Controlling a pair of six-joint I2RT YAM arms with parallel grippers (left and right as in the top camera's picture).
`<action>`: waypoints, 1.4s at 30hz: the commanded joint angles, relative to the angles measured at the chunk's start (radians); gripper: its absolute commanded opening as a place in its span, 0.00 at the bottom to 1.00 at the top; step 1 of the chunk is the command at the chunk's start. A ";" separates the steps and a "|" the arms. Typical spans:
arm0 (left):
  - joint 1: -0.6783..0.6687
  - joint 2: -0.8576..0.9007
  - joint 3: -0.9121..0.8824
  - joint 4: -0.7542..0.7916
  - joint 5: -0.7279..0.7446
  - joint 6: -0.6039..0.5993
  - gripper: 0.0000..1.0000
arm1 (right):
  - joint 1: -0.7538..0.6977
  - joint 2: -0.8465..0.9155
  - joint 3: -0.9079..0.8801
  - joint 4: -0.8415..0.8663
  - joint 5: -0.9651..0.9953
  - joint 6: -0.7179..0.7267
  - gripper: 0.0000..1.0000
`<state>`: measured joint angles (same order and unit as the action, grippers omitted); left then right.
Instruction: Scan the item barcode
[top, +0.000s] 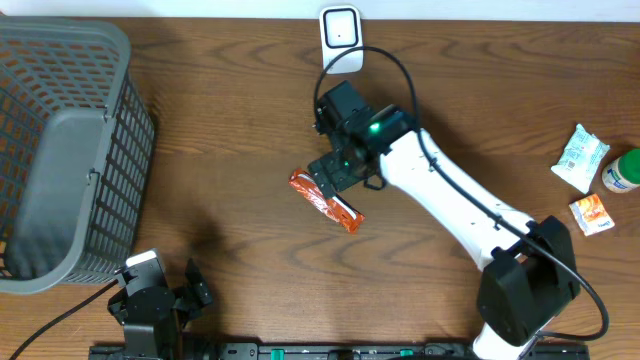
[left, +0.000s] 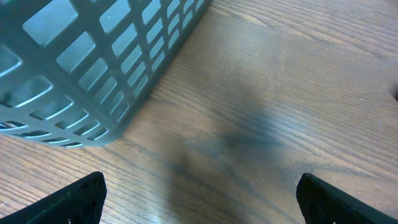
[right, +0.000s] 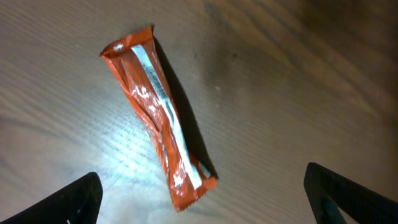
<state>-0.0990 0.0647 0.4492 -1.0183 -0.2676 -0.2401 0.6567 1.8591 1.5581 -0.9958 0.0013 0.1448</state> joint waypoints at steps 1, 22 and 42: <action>0.004 -0.002 0.000 -0.001 -0.005 -0.009 0.98 | 0.101 0.018 -0.047 0.028 0.203 0.027 0.99; 0.004 -0.002 0.000 -0.001 -0.005 -0.009 0.98 | 0.306 0.348 -0.210 0.230 0.569 0.017 0.73; 0.004 -0.002 0.000 -0.001 -0.005 -0.009 0.98 | 0.258 0.338 -0.116 0.065 0.322 -0.050 0.02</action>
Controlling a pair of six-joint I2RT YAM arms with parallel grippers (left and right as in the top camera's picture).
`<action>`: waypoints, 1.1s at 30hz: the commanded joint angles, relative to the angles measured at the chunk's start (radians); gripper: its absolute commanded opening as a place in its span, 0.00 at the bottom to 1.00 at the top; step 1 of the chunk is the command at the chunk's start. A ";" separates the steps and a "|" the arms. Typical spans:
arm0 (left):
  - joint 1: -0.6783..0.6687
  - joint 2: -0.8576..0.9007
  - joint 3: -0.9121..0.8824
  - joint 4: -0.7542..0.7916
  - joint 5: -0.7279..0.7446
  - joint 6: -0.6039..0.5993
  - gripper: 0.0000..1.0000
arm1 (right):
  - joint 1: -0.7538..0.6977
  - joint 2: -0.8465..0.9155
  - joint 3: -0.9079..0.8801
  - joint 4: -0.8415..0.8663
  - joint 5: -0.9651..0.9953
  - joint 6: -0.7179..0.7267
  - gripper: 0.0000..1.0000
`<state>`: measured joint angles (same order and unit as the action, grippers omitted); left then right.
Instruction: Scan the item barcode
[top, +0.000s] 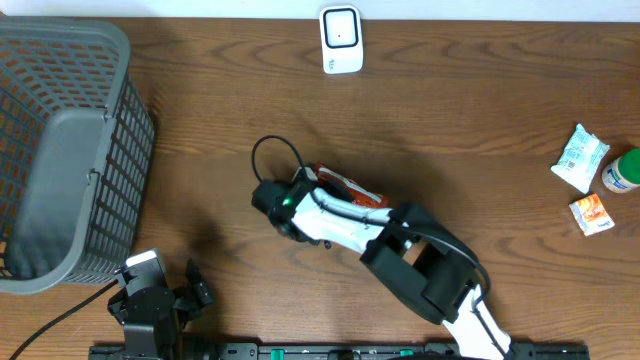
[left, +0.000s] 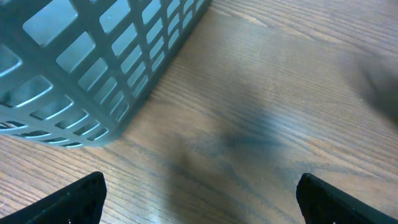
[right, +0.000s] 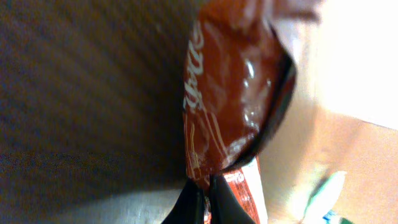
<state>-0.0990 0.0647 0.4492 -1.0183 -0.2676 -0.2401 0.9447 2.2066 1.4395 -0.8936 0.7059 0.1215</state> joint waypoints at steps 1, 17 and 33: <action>0.004 -0.002 0.000 -0.001 -0.005 -0.009 0.98 | -0.036 -0.046 0.021 -0.058 -0.414 -0.038 0.02; 0.004 -0.002 0.000 -0.001 -0.005 -0.009 0.98 | -0.190 -0.379 0.068 -0.232 -0.745 -0.076 0.75; 0.004 -0.002 0.000 -0.001 -0.005 -0.009 0.98 | -0.055 -0.159 -0.090 -0.071 -0.381 0.074 0.72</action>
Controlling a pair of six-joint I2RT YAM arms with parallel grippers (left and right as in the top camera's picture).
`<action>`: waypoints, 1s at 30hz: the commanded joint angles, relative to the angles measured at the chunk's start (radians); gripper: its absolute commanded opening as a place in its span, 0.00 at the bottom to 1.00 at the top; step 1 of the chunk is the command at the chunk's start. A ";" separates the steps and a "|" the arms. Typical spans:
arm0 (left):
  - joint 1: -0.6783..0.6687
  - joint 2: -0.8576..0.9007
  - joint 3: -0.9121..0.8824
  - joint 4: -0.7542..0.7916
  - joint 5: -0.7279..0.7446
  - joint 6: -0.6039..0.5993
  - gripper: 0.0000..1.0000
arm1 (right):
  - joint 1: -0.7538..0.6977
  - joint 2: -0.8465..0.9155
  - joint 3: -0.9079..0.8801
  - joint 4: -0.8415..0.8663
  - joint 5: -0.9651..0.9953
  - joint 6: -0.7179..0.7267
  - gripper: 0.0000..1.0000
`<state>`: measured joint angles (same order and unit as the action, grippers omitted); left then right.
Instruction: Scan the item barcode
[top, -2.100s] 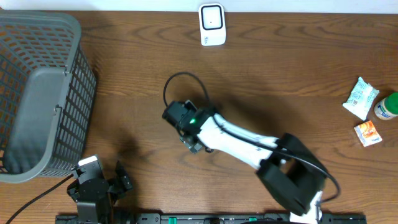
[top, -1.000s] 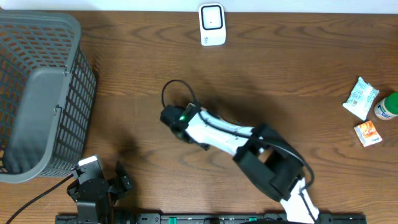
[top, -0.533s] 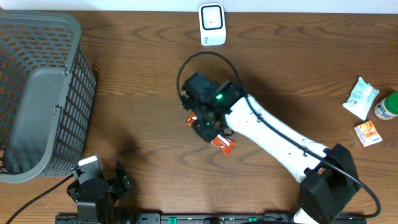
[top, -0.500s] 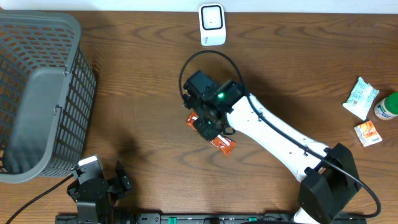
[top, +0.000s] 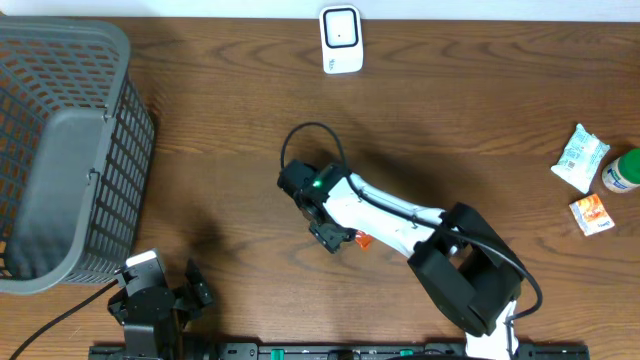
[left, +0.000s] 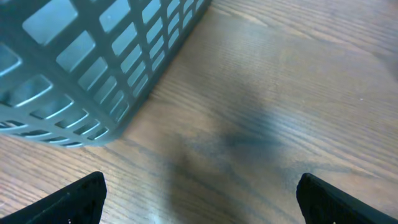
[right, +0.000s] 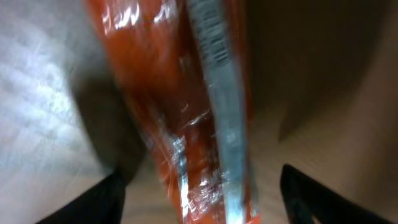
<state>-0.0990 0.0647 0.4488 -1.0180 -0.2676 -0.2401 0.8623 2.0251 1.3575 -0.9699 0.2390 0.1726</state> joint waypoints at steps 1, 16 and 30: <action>0.004 -0.002 0.000 -0.001 -0.005 -0.009 0.98 | 0.039 0.023 -0.013 0.012 0.109 0.026 0.72; 0.004 -0.002 0.000 -0.001 -0.005 -0.009 0.98 | 0.084 0.023 -0.214 0.182 0.189 0.011 0.02; 0.004 -0.002 0.000 -0.001 -0.005 -0.009 0.98 | 0.052 -0.060 0.024 -0.061 -0.178 -0.143 0.01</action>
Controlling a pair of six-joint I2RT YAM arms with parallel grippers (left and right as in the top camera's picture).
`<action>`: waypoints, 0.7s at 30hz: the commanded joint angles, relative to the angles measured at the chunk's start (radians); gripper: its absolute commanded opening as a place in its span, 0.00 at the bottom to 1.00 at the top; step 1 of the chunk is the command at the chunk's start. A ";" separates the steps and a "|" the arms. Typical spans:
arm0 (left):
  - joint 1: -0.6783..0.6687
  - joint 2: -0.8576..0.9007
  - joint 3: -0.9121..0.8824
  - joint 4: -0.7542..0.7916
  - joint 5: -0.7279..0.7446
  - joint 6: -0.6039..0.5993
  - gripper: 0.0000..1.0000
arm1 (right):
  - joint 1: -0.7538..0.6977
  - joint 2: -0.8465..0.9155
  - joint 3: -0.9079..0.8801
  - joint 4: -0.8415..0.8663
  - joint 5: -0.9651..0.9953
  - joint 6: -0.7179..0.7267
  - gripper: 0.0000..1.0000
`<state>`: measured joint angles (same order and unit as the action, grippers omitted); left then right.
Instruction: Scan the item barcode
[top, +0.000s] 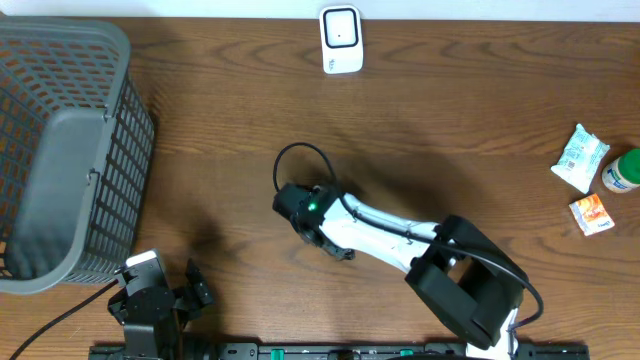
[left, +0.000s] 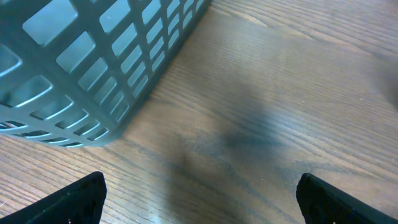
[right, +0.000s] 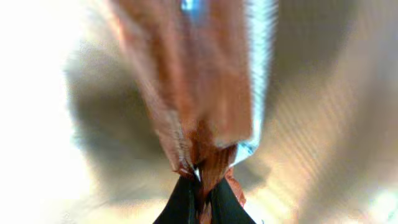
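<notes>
An orange snack packet (right: 199, 81) with a pale seam fills the blurred right wrist view, and my right gripper (right: 199, 198) is shut on its lower end. Overhead, the right gripper (top: 337, 249) sits mid-table, front of centre, and the arm hides the packet. The white barcode scanner (top: 340, 40) stands at the far edge, well away from it. My left gripper (top: 155, 300) rests at the front left, beside the basket. Its fingers (left: 74, 199) are open over bare wood.
A grey mesh basket (top: 60, 150) takes up the left side; its wall (left: 93, 62) stands close ahead of the left gripper. At the right edge lie a white packet (top: 582, 157), a green-capped bottle (top: 622, 172) and an orange sachet (top: 590, 213).
The right gripper stood open with the packet between its fingers; now it is shut on the packet's end. Its wrist has shifted slightly left. The left arm is unchanged.
The right gripper was first open above the packet lying on the table below the scanner. Then it was shut on the packet, nearer the front left. Then it was open with the packet between its fingers, and now it pinches the packet's end.
</notes>
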<state>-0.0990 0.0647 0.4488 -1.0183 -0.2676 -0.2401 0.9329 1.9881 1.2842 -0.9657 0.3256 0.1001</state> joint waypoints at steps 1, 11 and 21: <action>0.004 -0.002 0.000 -0.001 -0.005 -0.009 0.98 | -0.034 -0.036 0.124 -0.091 -0.323 -0.085 0.01; 0.004 -0.002 0.000 -0.001 -0.005 -0.009 0.98 | -0.229 -0.093 0.161 -0.188 -1.016 -0.375 0.01; 0.004 -0.002 0.000 -0.001 -0.005 -0.009 0.98 | -0.388 -0.073 0.077 -0.186 -1.451 -0.397 0.01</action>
<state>-0.0990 0.0643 0.4488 -1.0183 -0.2676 -0.2401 0.5831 1.9141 1.3853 -1.1542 -0.9024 -0.2844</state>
